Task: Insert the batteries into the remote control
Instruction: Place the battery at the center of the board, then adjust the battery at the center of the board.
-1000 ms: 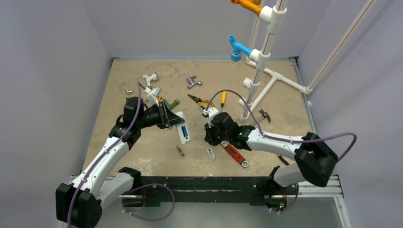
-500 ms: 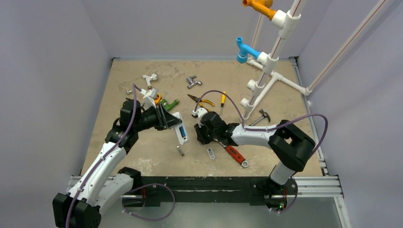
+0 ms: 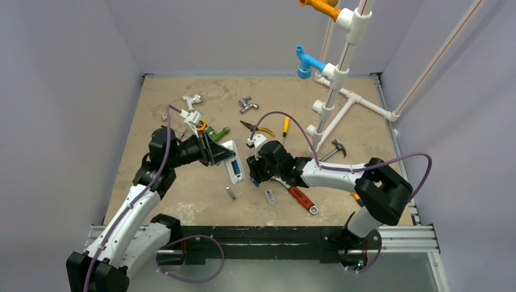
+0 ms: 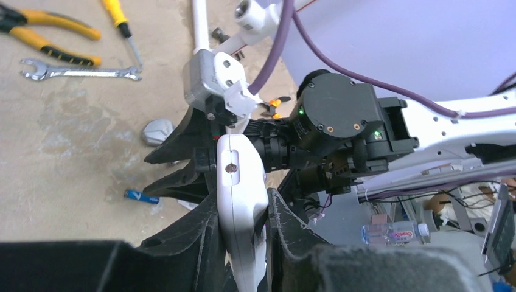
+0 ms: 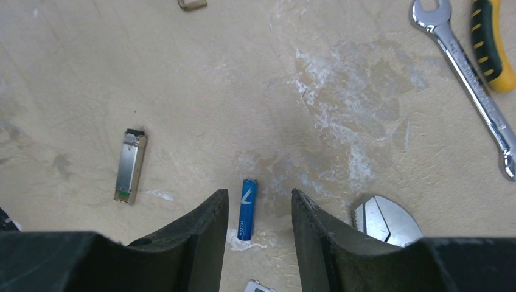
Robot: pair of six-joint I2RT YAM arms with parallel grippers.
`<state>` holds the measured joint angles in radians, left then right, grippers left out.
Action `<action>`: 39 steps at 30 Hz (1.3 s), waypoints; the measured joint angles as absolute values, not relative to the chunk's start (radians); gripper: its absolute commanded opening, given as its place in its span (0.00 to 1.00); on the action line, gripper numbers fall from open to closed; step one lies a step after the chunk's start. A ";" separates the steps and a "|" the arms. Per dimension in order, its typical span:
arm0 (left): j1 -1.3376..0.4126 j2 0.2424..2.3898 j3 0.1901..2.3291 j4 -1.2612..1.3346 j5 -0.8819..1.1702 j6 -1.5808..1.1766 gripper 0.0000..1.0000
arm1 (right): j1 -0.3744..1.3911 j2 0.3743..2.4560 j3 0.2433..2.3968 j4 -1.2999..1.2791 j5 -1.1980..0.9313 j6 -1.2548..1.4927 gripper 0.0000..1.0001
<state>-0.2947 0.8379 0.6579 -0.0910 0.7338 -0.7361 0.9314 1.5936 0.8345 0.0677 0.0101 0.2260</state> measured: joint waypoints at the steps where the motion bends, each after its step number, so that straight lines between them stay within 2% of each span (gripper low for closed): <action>1: -0.295 0.826 0.656 -0.073 0.745 -0.736 0.00 | 0.931 1.581 0.834 0.067 0.012 0.226 0.42; 11: -0.295 0.705 0.579 0.216 0.897 -0.775 0.00 | 0.931 1.531 0.835 0.038 0.060 0.226 0.42; 25: -0.295 0.620 0.574 0.401 1.049 -0.812 0.00 | 0.931 1.477 0.838 -0.083 0.088 0.118 0.43; 34: -0.295 0.609 0.594 0.302 1.075 -0.752 0.00 | 0.931 1.426 0.838 -0.110 0.057 0.017 0.33; 39: -0.295 0.609 0.599 0.234 1.050 -0.717 0.00 | 0.931 1.453 0.838 -0.121 0.023 -0.003 0.33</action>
